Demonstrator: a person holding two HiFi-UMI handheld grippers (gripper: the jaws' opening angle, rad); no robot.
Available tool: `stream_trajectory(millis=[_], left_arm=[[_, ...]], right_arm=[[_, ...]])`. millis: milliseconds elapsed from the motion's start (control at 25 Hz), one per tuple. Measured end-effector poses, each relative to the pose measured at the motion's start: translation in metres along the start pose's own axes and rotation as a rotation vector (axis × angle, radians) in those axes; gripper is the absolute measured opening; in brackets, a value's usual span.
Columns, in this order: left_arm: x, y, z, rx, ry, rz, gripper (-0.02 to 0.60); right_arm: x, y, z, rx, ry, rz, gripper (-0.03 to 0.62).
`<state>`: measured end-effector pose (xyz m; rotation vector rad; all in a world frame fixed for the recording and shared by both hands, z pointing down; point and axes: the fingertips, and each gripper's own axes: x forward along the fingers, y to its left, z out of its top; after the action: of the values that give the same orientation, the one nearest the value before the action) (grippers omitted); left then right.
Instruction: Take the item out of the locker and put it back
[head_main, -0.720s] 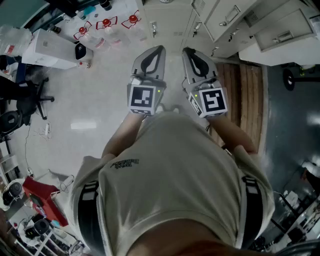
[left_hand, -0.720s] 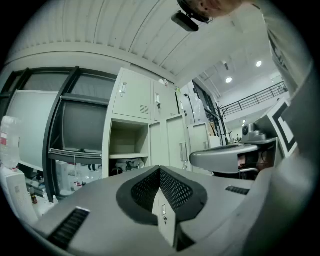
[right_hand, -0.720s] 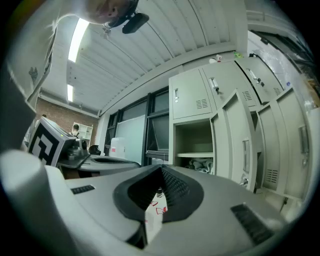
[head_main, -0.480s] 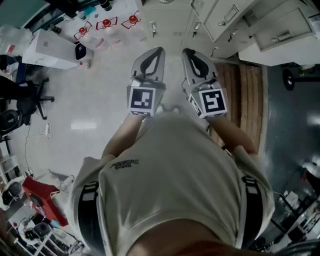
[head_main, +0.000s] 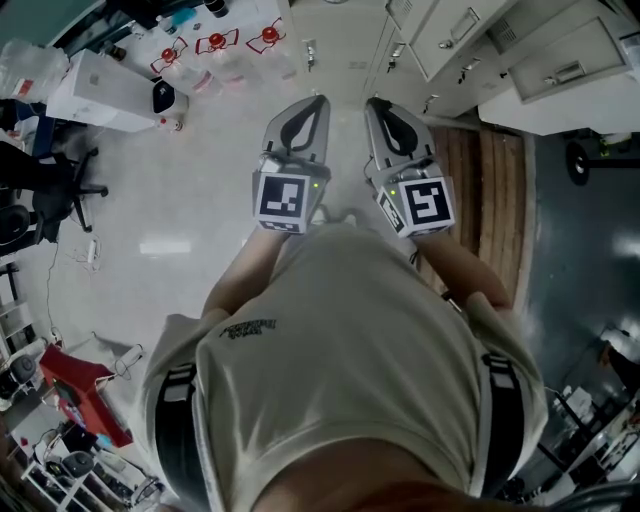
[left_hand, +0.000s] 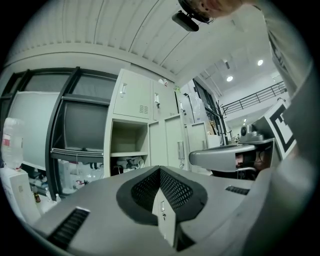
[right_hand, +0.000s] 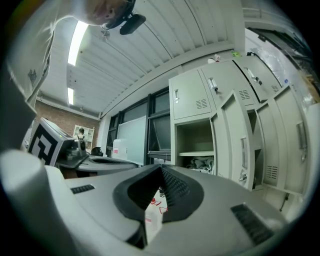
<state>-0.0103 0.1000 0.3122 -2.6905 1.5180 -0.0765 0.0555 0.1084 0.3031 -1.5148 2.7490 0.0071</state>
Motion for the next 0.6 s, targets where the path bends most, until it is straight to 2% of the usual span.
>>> stream_trajectory(millis=[600], left_arm=[[0.001, -0.018, -0.004, 0.004, 0.013, 0.019, 0.015]], right_arm=[[-0.014, -0.012, -0.005, 0.016, 0.003, 0.01, 0.002]])
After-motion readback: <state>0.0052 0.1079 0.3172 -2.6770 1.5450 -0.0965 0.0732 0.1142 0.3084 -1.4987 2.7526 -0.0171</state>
